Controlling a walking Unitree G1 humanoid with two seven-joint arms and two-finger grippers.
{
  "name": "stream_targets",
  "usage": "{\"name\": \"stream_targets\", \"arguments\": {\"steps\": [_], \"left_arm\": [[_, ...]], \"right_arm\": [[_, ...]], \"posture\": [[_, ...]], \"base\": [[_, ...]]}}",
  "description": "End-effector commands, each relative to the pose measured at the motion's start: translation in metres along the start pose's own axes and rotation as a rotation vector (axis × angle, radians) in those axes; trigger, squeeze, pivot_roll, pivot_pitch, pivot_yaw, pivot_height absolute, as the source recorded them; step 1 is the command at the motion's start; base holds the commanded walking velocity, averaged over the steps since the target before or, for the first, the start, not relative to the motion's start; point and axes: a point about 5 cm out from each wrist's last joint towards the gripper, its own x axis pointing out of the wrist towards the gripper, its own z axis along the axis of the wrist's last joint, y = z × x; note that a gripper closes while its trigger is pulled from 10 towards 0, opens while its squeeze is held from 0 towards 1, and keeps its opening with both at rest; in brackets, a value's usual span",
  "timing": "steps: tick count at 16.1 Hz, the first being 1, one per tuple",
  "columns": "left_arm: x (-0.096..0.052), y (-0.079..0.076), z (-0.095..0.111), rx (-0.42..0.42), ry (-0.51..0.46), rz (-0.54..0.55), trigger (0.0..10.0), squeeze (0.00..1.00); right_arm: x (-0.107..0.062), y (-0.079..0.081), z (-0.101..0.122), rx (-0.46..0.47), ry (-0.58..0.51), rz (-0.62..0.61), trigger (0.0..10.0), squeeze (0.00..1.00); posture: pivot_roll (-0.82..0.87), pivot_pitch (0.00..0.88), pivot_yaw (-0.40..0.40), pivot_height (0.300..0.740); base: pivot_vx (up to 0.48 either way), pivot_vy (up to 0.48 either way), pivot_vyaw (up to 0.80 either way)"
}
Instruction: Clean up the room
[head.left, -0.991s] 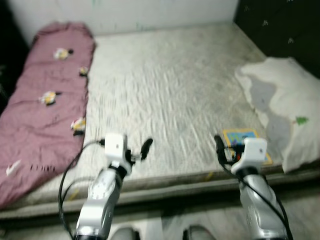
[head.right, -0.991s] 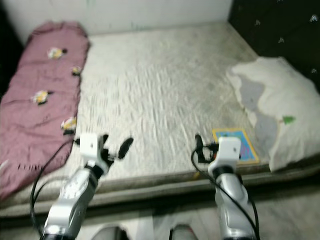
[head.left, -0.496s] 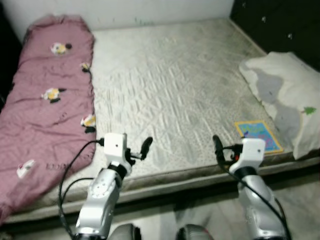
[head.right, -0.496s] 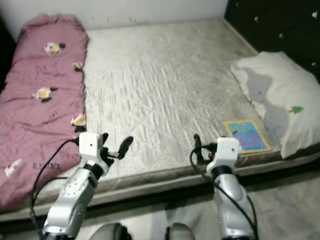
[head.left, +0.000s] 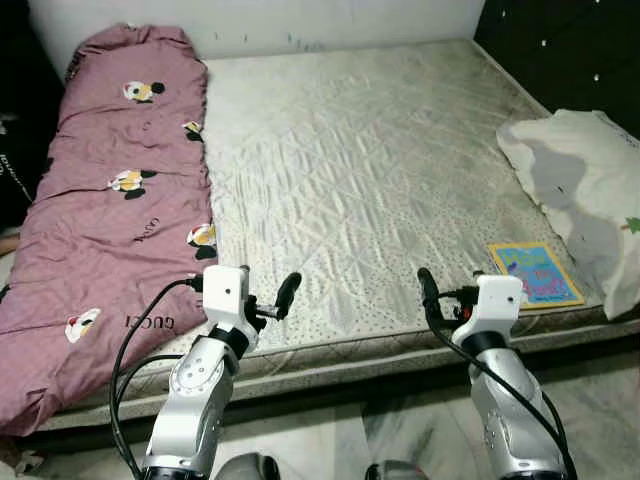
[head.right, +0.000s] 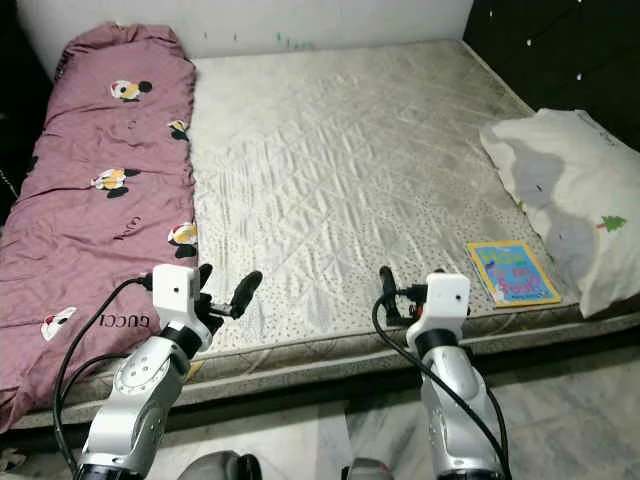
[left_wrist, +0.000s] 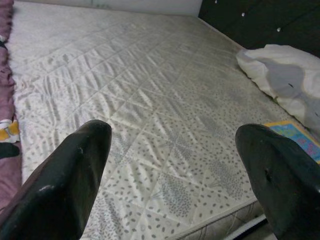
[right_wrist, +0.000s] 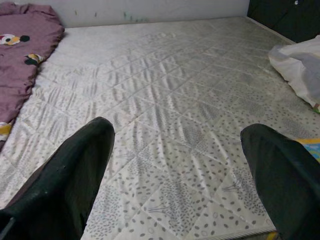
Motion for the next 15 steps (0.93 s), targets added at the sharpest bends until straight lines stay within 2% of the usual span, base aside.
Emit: {"name": "stream_targets", "arguments": {"steps": [1,6,8,15], "left_arm": [[-0.0002,0.0009,0.0041,0.007,-0.016,-0.002,10.0,0.0],[-0.0006,0.0,0.0021,0.003,-0.007,0.005,10.0,0.0],[-0.0007,-0.0001,0.0005,0.009,0.002,0.019,10.0,0.0],[-0.0003,-0.0011,-0.0003,-0.01,0.008,0.006,10.0,0.0]], "right_arm": [[0.0,-0.001,0.0009,-0.005,-0.003,0.001,10.0,0.0],[-0.0009,-0.0026,0.0014,-0.013,-0.004,0.001,10.0,0.0],[-0.0014,-0.0028,0.0012,-0.014,-0.002,0.0,10.0,0.0],[-0.002,-0.003,0.001,-0.016,0.001,0.001,10.0,0.0]], "posture": [[-0.08,0.094,0.026,0.74],[-0.08,0.097,0.023,0.74],[-0.09,0.099,0.022,0.74],[-0.08,0.107,0.023,0.74]], "base": [[0.352,0.0,0.0],[0.344,0.0,0.0],[0.0,0.0,0.0],[0.0,0.48,0.0]]}}
